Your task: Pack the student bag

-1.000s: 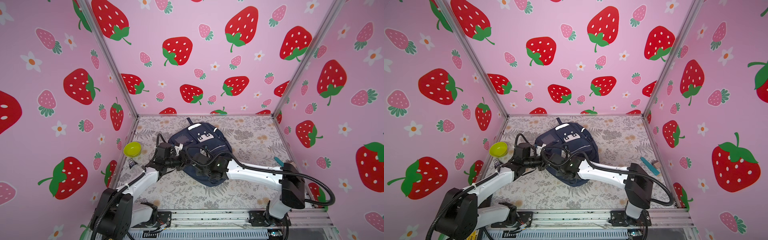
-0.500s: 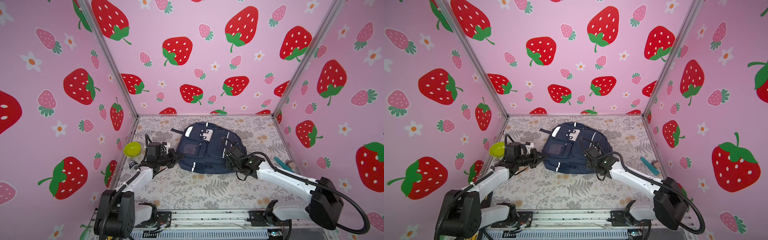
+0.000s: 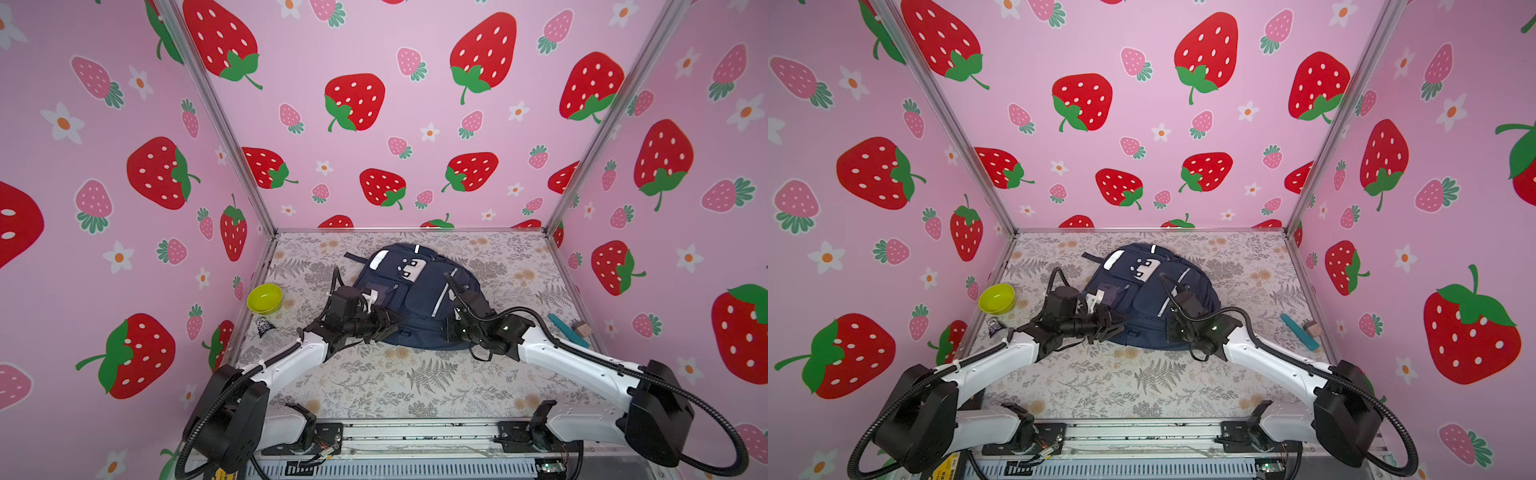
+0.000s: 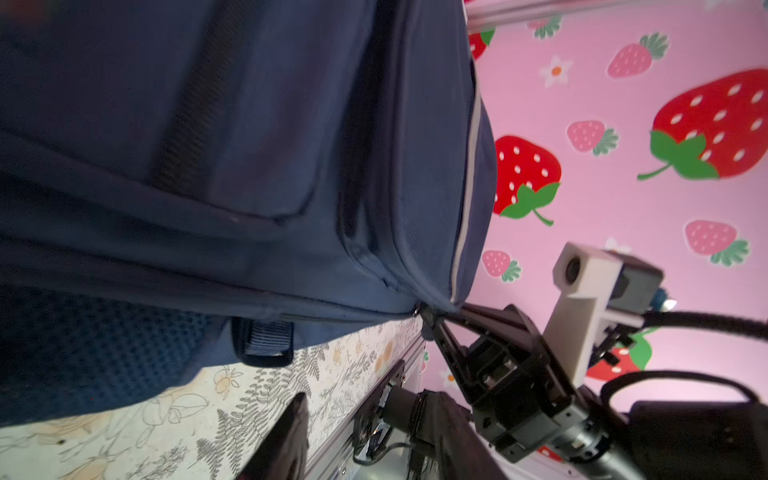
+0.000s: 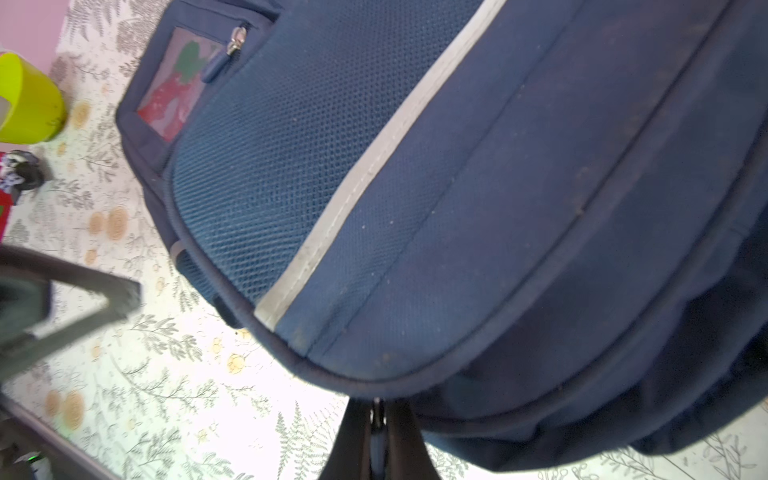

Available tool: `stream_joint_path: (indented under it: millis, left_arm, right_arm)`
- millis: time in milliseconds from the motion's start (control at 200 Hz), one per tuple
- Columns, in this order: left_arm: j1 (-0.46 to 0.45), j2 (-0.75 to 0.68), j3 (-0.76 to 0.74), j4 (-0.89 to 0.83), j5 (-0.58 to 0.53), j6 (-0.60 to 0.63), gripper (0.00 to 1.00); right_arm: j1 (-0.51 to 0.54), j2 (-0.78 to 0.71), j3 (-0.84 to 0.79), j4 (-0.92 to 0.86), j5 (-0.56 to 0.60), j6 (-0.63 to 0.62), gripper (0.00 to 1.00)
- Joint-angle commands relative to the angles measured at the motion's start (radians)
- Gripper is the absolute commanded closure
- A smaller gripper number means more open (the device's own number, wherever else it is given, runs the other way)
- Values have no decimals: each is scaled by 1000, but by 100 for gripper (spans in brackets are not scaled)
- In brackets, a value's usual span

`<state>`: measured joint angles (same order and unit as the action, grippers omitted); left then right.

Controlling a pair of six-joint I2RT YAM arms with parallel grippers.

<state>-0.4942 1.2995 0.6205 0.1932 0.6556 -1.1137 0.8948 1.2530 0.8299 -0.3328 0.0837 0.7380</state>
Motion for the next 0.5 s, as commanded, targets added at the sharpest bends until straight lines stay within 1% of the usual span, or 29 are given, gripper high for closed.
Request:
stream_joint_path:
  millis: [0,35,135,185,240,325,380,445,495]
  left_arm:
    - [-63,65,65,115,-62,-98,42]
    - [-78,95,77,154,-61,-125,36]
    - [-110,173,98,299,-58,-221,31]
    - [-123,203,114,342,-62,-249,31]
    - [-136,232,142,346,-66,-260,31]
    - [-148,269,177,353,-76,-269,35]
    - [-151,290,190,366,-78,-285,43]
    - [-152,312,191,416,-77,-311,59]
    - [-150,319,190,432,-79,-329,74]
  right_arm:
    - [8,-48,-42,79,-86,24,96]
    - [9,-64,-57,110,-112,35,96]
    - [16,-96,-100,182,-165,70,97]
    - [28,-105,-108,205,-178,82,97]
    - [46,-104,-106,209,-175,87,97]
    - [83,-86,-85,188,-151,82,97]
    - [109,-69,-64,161,-121,76,97]
    - [132,-54,-40,123,-92,71,98]
    - [141,-47,-26,91,-73,68,98]
